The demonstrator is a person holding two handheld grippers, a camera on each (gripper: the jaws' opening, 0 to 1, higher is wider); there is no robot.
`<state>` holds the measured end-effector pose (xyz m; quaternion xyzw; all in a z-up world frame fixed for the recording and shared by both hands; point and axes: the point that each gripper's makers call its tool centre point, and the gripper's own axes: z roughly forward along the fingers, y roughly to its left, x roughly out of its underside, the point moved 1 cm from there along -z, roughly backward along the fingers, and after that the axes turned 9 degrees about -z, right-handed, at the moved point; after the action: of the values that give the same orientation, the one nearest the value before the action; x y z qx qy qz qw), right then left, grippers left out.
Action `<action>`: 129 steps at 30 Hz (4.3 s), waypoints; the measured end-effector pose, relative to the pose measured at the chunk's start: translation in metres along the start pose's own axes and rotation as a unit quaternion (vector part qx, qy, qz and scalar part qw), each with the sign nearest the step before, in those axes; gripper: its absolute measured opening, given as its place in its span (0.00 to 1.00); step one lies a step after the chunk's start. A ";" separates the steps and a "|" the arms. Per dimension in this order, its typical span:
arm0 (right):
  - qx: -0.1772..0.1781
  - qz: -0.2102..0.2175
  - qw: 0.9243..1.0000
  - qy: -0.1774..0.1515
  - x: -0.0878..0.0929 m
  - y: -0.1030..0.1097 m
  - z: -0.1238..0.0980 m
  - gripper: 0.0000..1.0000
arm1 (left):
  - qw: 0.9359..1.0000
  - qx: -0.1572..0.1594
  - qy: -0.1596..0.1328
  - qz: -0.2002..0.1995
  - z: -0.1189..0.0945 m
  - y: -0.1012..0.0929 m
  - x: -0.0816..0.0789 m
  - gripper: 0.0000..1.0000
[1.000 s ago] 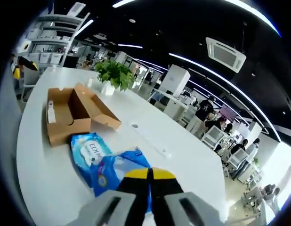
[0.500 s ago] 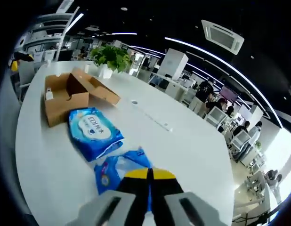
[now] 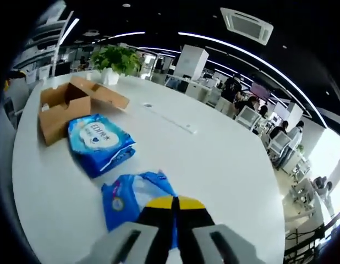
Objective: Operate the shoe box by opening the lid, removing the specified soft item, and placing it in the target area until the item is outside and the box remains undamaged.
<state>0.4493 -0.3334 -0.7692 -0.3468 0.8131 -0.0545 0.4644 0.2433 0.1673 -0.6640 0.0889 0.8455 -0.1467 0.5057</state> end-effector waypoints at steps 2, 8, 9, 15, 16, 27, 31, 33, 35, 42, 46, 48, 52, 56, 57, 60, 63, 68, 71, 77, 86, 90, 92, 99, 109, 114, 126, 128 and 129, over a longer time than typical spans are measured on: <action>0.006 0.019 1.000 0.015 0.004 -0.001 0.000 0.00 | 1.000 0.000 0.000 -0.002 0.000 0.000 0.000 0.93; 0.019 0.067 0.997 0.016 0.002 -0.002 -0.008 0.15 | 1.000 0.002 -0.001 -0.002 0.000 0.000 0.000 0.93; 0.017 0.085 0.996 0.012 0.001 -0.001 -0.010 0.18 | 1.000 0.002 -0.002 -0.003 0.000 0.000 -0.001 0.93; 0.020 0.120 0.992 0.013 0.003 0.004 -0.020 0.34 | 1.000 0.003 -0.006 -0.008 0.000 0.000 -0.002 0.93; 0.020 0.122 0.992 0.014 0.004 0.005 -0.021 0.38 | 1.000 0.003 -0.007 -0.009 0.000 0.000 -0.002 0.93; 0.013 0.116 0.992 0.055 0.026 0.028 -0.028 0.60 | 1.000 0.005 -0.009 -0.012 0.000 0.001 -0.002 0.92; 0.014 0.125 0.989 0.074 0.038 0.033 -0.028 0.61 | 1.000 0.005 -0.007 -0.011 0.000 0.001 -0.001 0.92; 0.005 0.115 0.989 0.090 0.047 0.038 -0.027 0.59 | 1.000 0.005 -0.006 -0.010 0.000 0.001 -0.001 0.92; -0.001 0.115 0.989 0.095 0.051 0.041 -0.026 0.59 | 1.000 0.005 -0.006 -0.009 0.000 0.001 -0.001 0.92; -0.029 0.152 0.983 0.102 0.063 0.053 -0.020 0.55 | 1.000 -0.002 -0.007 -0.007 -0.001 0.002 -0.001 0.92; -0.040 0.143 0.983 0.108 0.068 0.055 -0.015 0.53 | 1.000 -0.007 -0.007 -0.008 -0.002 0.003 -0.001 0.92; -0.043 0.137 0.984 0.101 0.066 0.054 -0.014 0.52 | 1.000 -0.010 -0.006 -0.007 -0.002 0.004 -0.001 0.92; -0.054 0.127 0.986 0.089 0.065 0.050 -0.011 0.50 | 1.000 -0.012 -0.002 -0.005 -0.002 0.004 0.000 0.92; -0.063 0.116 0.988 0.086 0.065 0.048 -0.008 0.50 | 1.000 -0.013 0.001 -0.003 -0.002 0.005 0.001 0.92; -0.068 0.106 0.989 0.081 0.063 0.048 -0.007 0.50 | 1.000 -0.014 0.002 -0.004 -0.002 0.005 0.001 0.92; -0.079 0.085 0.990 0.084 0.064 0.046 -0.004 0.50 | 1.000 -0.015 0.005 -0.003 -0.002 0.005 0.001 0.92; -0.086 0.070 0.990 0.087 0.063 0.043 0.000 0.50 | 1.000 -0.017 0.009 -0.002 -0.001 0.006 0.002 0.92; -0.102 0.049 0.990 0.087 0.062 0.041 0.005 0.50 | 1.000 -0.022 0.009 -0.002 -0.002 0.007 0.002 0.92; -0.113 0.035 0.989 0.087 0.061 0.039 0.007 0.50 | 1.000 -0.023 0.009 -0.003 -0.002 0.008 0.002 0.92; -0.137 0.006 0.986 0.094 0.063 0.035 0.012 0.49 | 1.000 -0.029 0.009 -0.007 -0.002 0.010 0.003 0.92; -0.146 -0.009 0.984 0.098 0.062 0.028 0.019 0.46 | 0.999 -0.037 0.012 -0.006 -0.002 0.014 0.004 0.92; -0.147 -0.008 0.984 0.097 0.060 0.028 0.021 0.46 | 0.999 -0.039 0.015 -0.006 -0.002 0.015 0.005 0.92; -0.147 -0.008 0.984 0.097 0.060 0.026 0.023 0.46 | 0.999 -0.039 0.016 -0.005 -0.002 0.015 0.005 0.92; -0.152 -0.017 0.983 0.097 0.059 0.025 0.026 0.45 | 0.999 -0.042 0.015 -0.005 -0.002 0.017 0.005 0.92; -0.161 -0.028 0.982 0.099 0.055 0.026 0.030 0.45 | 0.999 -0.046 0.014 -0.005 -0.003 0.018 0.005 0.92; -0.163 -0.026 0.981 0.099 0.055 0.025 0.031 0.45 | 0.999 -0.046 0.013 -0.006 -0.003 0.018 0.005 0.92; -0.154 -0.020 0.982 0.106 0.057 0.026 0.023 0.47 | 0.999 -0.047 0.007 -0.008 -0.003 0.017 0.003 0.92; -0.146 -0.009 0.984 0.104 0.056 0.024 0.020 0.48 | 0.999 -0.046 0.006 -0.009 -0.003 0.017 0.002 0.92; -0.144 -0.006 0.984 0.103 0.055 0.024 0.019 0.48 | 0.999 -0.045 0.004 -0.010 -0.003 0.017 0.002 0.92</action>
<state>0.4344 -0.3447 -0.8292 -0.4079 0.8535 0.0253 0.3232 0.2446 0.1843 -0.6670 0.0580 0.8540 -0.1134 0.5044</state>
